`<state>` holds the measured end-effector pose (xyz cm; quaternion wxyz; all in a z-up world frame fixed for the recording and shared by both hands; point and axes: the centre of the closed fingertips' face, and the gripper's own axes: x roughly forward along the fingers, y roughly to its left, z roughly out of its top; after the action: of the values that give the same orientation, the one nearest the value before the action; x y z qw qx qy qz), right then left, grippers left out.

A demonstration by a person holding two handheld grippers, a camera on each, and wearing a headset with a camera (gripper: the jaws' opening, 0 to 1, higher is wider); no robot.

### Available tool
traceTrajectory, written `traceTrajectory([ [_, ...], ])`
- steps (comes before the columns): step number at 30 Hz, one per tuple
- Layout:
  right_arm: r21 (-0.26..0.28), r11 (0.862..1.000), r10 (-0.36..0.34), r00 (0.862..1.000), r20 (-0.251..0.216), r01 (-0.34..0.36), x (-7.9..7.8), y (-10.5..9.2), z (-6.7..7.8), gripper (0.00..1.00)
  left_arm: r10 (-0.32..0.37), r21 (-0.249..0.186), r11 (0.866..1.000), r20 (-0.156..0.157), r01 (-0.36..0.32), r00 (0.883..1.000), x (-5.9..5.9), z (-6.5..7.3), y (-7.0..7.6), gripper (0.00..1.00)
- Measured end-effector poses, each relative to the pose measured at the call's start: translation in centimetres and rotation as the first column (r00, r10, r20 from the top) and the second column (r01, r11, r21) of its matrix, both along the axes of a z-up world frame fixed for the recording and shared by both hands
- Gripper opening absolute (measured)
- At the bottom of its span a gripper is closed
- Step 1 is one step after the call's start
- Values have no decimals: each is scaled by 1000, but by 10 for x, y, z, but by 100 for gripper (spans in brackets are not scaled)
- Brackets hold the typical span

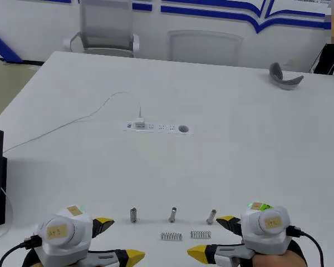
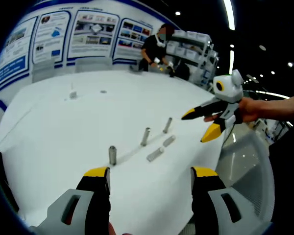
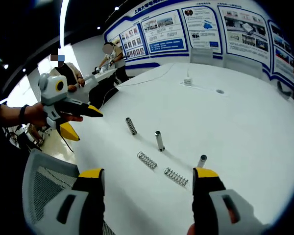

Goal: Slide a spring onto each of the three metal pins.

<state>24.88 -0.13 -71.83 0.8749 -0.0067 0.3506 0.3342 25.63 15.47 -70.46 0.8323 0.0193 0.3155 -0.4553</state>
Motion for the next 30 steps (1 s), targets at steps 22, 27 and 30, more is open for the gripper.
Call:
traceTrajectory([
  [22,-4,1000,16,1000,-6,-16,-14,-16,-4,82,-123,58,991,-4,123,992,-2,-10,-38,70],
  [27,-4,1000,26,1000,-16,-26,-19,-16,-7,83,-168,82,982,-5,168,986,-3,-13,-46,70],
  [30,-13,999,41,999,-24,-41,-23,-16,-9,83,-188,90,978,-6,187,982,-1,-16,-51,70],
])
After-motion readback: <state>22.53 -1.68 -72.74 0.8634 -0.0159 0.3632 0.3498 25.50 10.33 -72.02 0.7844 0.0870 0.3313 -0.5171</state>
